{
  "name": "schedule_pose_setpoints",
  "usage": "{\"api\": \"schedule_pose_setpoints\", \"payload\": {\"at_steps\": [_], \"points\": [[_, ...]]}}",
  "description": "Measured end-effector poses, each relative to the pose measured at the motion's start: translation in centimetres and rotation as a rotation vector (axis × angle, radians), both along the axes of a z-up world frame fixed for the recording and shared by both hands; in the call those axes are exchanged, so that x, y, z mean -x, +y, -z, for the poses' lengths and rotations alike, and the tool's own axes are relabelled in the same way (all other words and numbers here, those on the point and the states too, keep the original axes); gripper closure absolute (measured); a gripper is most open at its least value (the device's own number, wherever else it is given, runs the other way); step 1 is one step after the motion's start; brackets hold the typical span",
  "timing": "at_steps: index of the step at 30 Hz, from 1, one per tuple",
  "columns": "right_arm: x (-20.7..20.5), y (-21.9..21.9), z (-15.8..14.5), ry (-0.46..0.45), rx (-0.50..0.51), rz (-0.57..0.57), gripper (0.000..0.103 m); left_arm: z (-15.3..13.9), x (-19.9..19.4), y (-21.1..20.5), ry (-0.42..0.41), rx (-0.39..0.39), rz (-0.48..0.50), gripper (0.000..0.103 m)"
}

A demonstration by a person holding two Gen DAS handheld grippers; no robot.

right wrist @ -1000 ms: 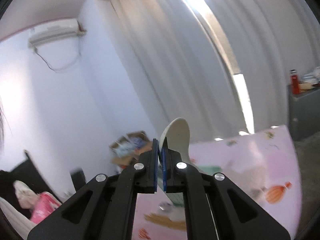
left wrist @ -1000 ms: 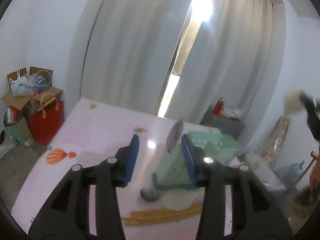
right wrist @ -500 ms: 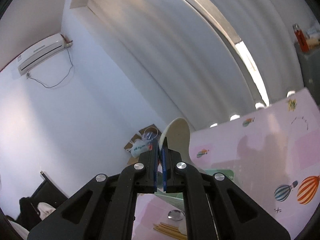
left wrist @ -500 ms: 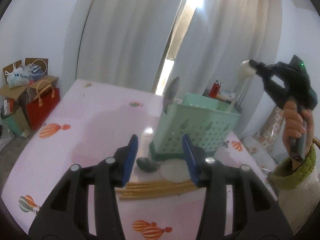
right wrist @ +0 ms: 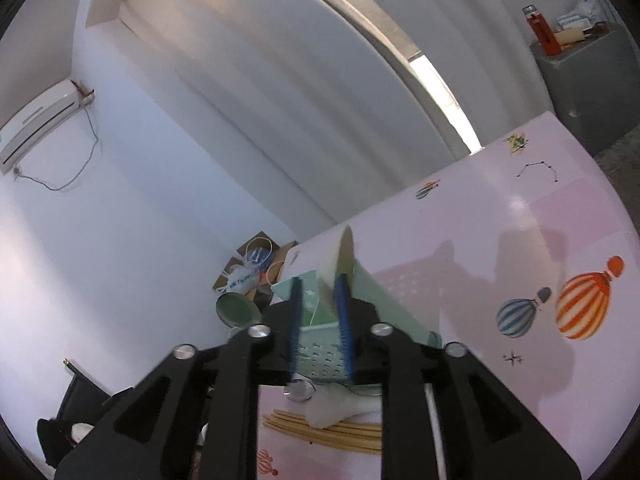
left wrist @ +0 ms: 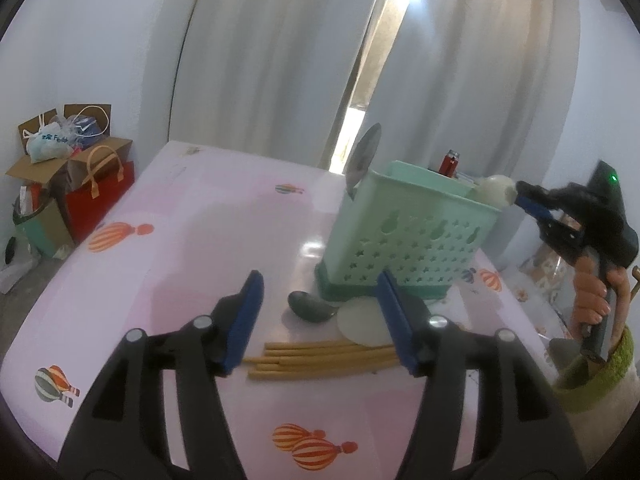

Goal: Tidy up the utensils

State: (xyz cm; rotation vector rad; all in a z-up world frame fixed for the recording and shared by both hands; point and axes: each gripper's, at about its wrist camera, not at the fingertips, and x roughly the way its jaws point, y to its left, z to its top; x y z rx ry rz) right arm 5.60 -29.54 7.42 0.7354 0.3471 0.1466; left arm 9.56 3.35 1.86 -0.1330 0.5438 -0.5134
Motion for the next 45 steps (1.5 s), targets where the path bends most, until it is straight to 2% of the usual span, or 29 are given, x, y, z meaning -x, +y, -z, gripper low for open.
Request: {"api": "schedule_pose_setpoints", "payload": {"at_steps": [1,9,12,17,21,25,29,34,37,41,45], "points": [[0.3,-0.1,0.0,0.001,0.004,0.011,0.073,0.0,0.0,0.0,0.000,0.000,-0.002,0.046],[4.2,1.7,0.1,0.017,0.116,0.060,0.058,0.0,0.4,-0.1,0.003,-0.005,-0.003,0.044],[5.0,3.7,1.3,0.067,0.180,0.034,0.051,0.3,0.2,-0.2,0.021,0.001,-0.001,0.044],[5.4,7.7,4.8,0.198,0.272,-0.034,0.047,0.8,0.2,-0.9,0.045,0.005,0.024,0.044],[5.1,11.1,7.5,0.299,0.400,-0.063,0.042,1.3,-0.1,-1.8,0.076,0.002,0.063,0.044],[4.9,12.7,8.3,0.333,0.451,-0.078,0.039,1.6,-0.4,-2.5,0.096,0.009,0.097,0.046],[4.9,13.0,8.2,0.337,0.477,-0.068,0.038,2.2,-0.8,-4.0,0.102,-0.059,0.151,0.046],[4.8,12.3,8.5,0.339,0.452,-0.060,0.037,3.5,-1.8,-5.9,0.158,-0.142,0.206,0.046],[4.6,11.8,8.8,0.345,0.436,-0.055,0.037,3.8,-2.0,-7.0,0.159,-0.191,0.230,0.046],[4.4,11.4,9.1,0.346,0.416,-0.057,0.037,4.9,-2.4,-9.2,0.160,-0.329,0.254,0.046],[4.3,11.2,9.3,0.344,0.405,-0.060,0.037,5.7,-3.4,-9.8,0.206,-0.333,0.264,0.046]]}}
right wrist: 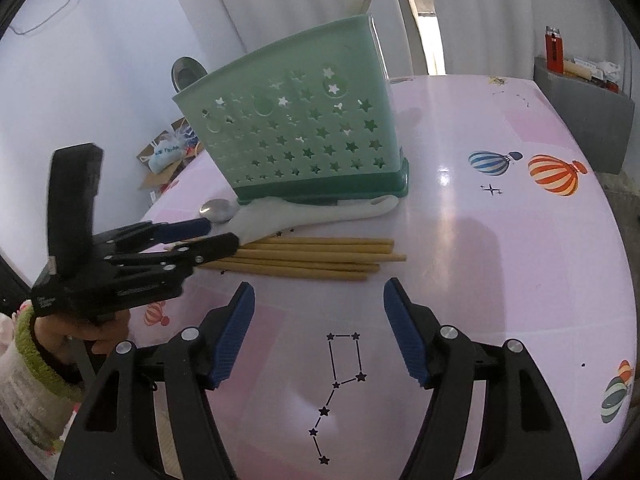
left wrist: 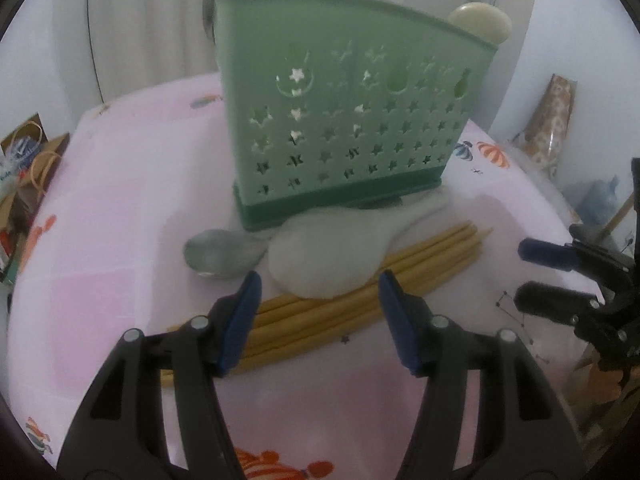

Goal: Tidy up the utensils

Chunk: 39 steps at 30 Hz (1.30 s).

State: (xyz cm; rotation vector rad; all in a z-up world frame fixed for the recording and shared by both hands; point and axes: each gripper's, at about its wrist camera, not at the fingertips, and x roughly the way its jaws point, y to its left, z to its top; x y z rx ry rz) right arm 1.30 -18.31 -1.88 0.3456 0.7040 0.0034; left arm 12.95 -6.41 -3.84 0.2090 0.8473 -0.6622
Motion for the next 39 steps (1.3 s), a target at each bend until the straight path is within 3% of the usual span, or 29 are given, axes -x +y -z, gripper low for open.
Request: {"api": "schedule_pose_setpoints", "payload": {"at_steps": [4,13,17,22,27,33,39], "points": [[-0.1,0.0,0.2,-0.001,-0.008,-0.006,0.037,0.5,-1.0,-0.4,0.045,-0.002,-0.001,0.047],[0.0,-0.3,0.2,-0.011,-0.027,-0.002,0.037,0.4,-0.7,-1.0,0.035,-0.021,0.014,0.054],[0.1,-0.4,0.2,-0.014,-0.031,0.000,0.037,0.1,-0.7,-0.7,0.045,0.017,0.007,0.064],[0.3,-0.4,-0.1,-0.023,-0.034,0.002,0.037,0.0,-1.1,0.0,0.080,0.068,-0.019,0.065],[0.3,-0.7,0.0,-0.023,-0.051,0.005,0.037,0.2,-2.7,1.8,0.194,0.168,-0.087,0.064],[0.2,-0.5,0.0,-0.024,-0.053,0.000,0.037,0.8,-5.2,4.1,0.382,0.368,-0.168,0.061],[0.3,-0.6,0.0,-0.025,-0.056,0.001,0.038,1.0,-5.8,5.8,0.468,0.543,-0.156,0.061]]}}
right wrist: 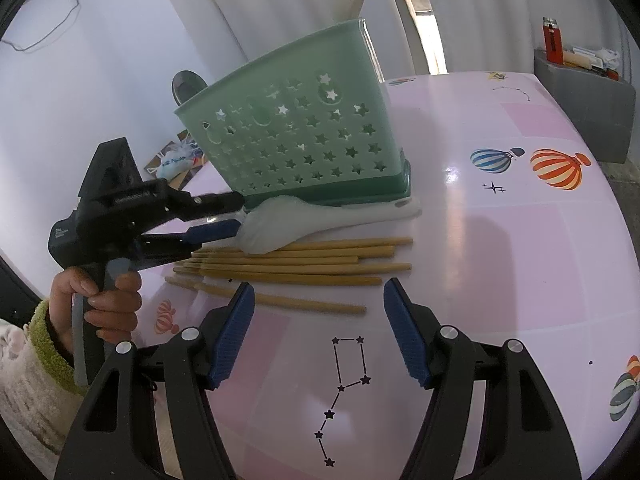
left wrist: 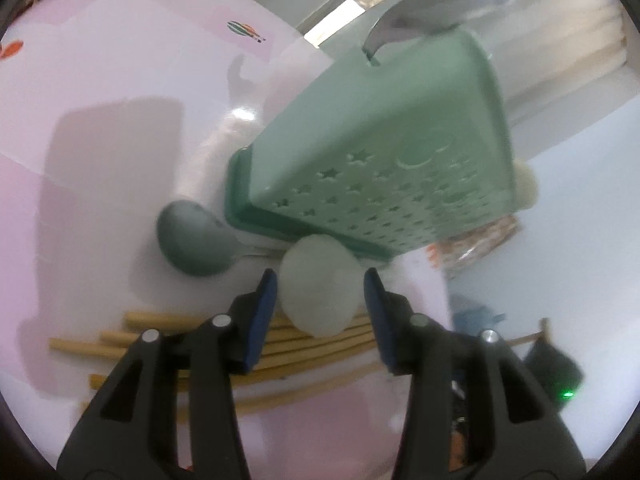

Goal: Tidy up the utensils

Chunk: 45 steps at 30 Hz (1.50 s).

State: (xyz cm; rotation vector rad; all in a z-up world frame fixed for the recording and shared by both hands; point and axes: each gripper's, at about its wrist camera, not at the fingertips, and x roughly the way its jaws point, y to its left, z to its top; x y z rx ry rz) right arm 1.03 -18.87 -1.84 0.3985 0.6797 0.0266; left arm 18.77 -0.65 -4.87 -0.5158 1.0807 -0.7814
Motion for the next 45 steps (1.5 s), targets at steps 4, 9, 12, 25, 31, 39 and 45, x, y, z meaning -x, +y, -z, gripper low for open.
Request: {"api": "schedule_pose_setpoints", "payload": {"at_steps": [4,9,12,25,31,39,45], "points": [[0.0,0.0,0.1,0.000,-0.009,0.000,0.037,-0.2,0.1,0.5,0.013,0.095,0.021,0.061],[0.0,0.0,0.0,0.000,-0.006,-0.001,0.037,-1.0,1.0,0.4,-0.016,0.181,0.060,0.062],[0.2,-0.1,0.0,0.001,-0.005,0.000,0.038,-1.9,2.0,-0.3,-0.053,0.212,0.101,0.062],[2.9,-1.6,0.3,0.042,0.000,0.042,0.037,-4.0,7.6,-3.7,-0.187,0.295,0.310,0.063],[4.3,-2.5,1.0,0.068,-0.026,0.084,0.037,-3.6,10.1,-3.7,-0.320,0.068,0.318,0.063],[3.5,-2.4,1.0,0.056,-0.060,0.072,0.037,-3.6,13.4,-9.0,-0.700,-0.438,0.398,0.050],[3.1,-1.8,0.9,0.044,-0.040,0.055,0.037,-1.7,12.9,-11.6,-0.783,-0.647,0.459,0.050]]}}
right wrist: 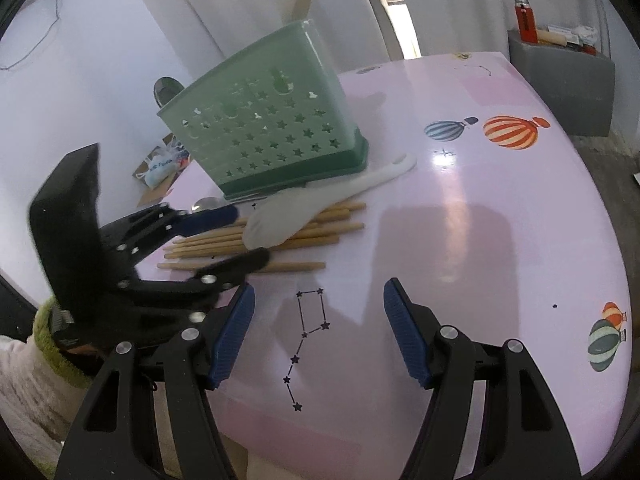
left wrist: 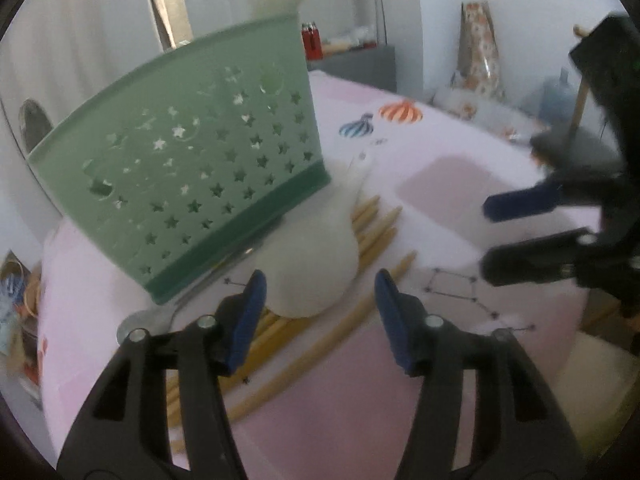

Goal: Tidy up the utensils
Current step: 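Close the left tool on the white rice paddle handle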

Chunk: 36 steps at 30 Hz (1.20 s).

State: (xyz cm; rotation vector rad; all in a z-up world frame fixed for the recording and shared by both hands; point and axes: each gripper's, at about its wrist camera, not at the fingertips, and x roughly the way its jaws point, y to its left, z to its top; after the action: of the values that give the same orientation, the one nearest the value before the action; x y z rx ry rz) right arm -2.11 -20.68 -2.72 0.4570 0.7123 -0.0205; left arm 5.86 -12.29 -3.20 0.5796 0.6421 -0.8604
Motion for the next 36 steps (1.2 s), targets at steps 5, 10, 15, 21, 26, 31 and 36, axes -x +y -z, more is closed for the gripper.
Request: {"api": "schedule_pose_setpoints", "payload": {"at_steps": [5,10,15,21,26,31,36], "points": [[-0.1,0.0,0.2,0.001,-0.012,-0.002,0.037,0.6,-0.7,-0.4,-0.006,-0.016,0.007,0.050],[0.1,0.0,0.2,-0.004,-0.019,-0.002,0.037,0.6,-1.0,-0.5,-0.029,-0.030,0.007,0.072],[0.1,0.0,0.1,-0.010,-0.021,-0.002,0.037,-0.5,-1.6,0.5,0.003,0.044,-0.019,0.089],[0.0,0.2,0.1,-0.010,-0.020,-0.006,0.037,-1.7,-2.7,1.7,0.060,0.143,-0.034,0.093],[0.0,0.2,0.1,-0.015,-0.023,-0.007,0.037,-0.5,-1.6,0.5,-0.010,0.036,0.004,0.056],[-0.2,0.1,-0.4,-0.033,-0.020,-0.011,0.037,0.7,-2.4,-0.3,0.029,0.000,-0.005,0.054],[-0.6,-0.1,-0.8,-0.048,-0.032,-0.015,0.037,0.8,-3.7,-0.5,0.082,0.024,-0.002,0.052]]}}
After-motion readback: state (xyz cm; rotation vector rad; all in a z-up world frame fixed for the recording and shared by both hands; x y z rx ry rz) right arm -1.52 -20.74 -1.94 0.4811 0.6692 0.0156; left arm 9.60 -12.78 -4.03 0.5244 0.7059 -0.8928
